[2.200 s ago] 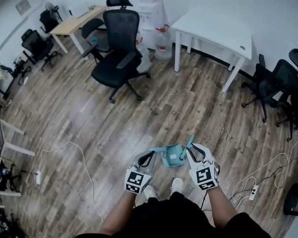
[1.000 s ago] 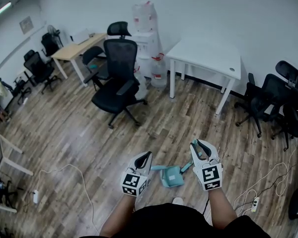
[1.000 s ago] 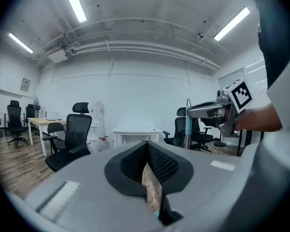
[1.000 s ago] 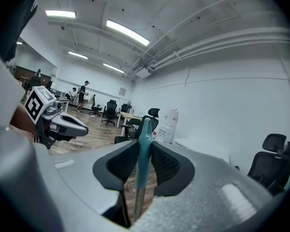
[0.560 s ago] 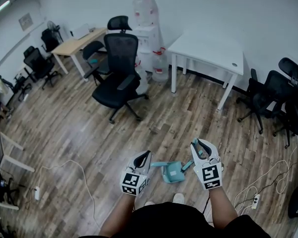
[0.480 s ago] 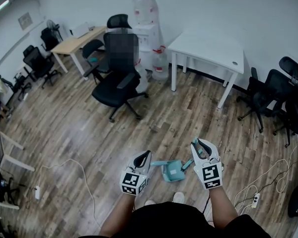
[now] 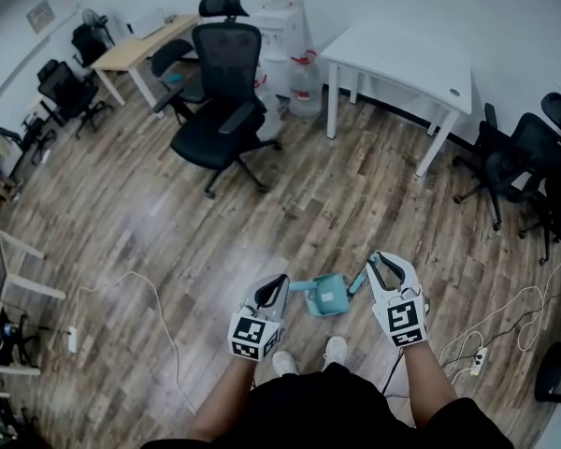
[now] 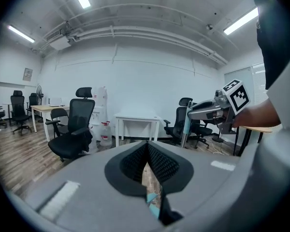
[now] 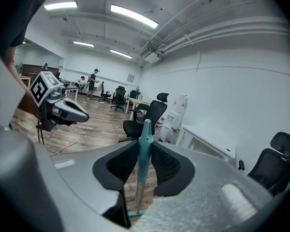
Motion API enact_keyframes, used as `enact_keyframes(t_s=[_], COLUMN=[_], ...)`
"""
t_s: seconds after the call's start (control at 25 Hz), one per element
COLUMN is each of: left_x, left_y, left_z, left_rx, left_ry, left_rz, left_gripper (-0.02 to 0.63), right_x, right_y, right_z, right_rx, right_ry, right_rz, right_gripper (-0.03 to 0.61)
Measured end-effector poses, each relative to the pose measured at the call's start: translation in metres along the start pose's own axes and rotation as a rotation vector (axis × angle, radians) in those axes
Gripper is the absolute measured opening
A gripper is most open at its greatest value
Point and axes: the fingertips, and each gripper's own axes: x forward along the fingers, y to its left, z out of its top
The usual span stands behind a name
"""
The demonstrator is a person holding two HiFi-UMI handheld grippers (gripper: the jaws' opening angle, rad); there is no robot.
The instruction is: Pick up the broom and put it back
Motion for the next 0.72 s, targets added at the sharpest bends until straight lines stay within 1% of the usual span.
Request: enact_keyframes(t_s=[0.28,0.48,0.6,0.72], left_x=[0.005,0.003,0.003,-0.001], left_y=[-0.004,-0.006,-0.007,-0.010], left_z=[-0.021,-0.038,-0.048,-0.060], left_rx=[-0.032,-0.050,-0.049,-0.066], left_ry=[0.043,0.085,0.097,0.118], left_rz=[0.012,0.017,0.026,0.031], left_gripper=[0.017,0.017,0.017,0.017], right_x=[0.007,0.012,0.015,0.018], right_y=[0.002,0.011,0.017,0.024], right_z=[-0.028,-0.054,-0.074,-0.088], right_rx=[0.007,-0.016,-0.007,-0.007], right_ry=[0.060,0.105,0.144,0.169], right_rz=[0.025,0.049,0.075,0.098], right_gripper=[0.092,0.094,0.094,0.094])
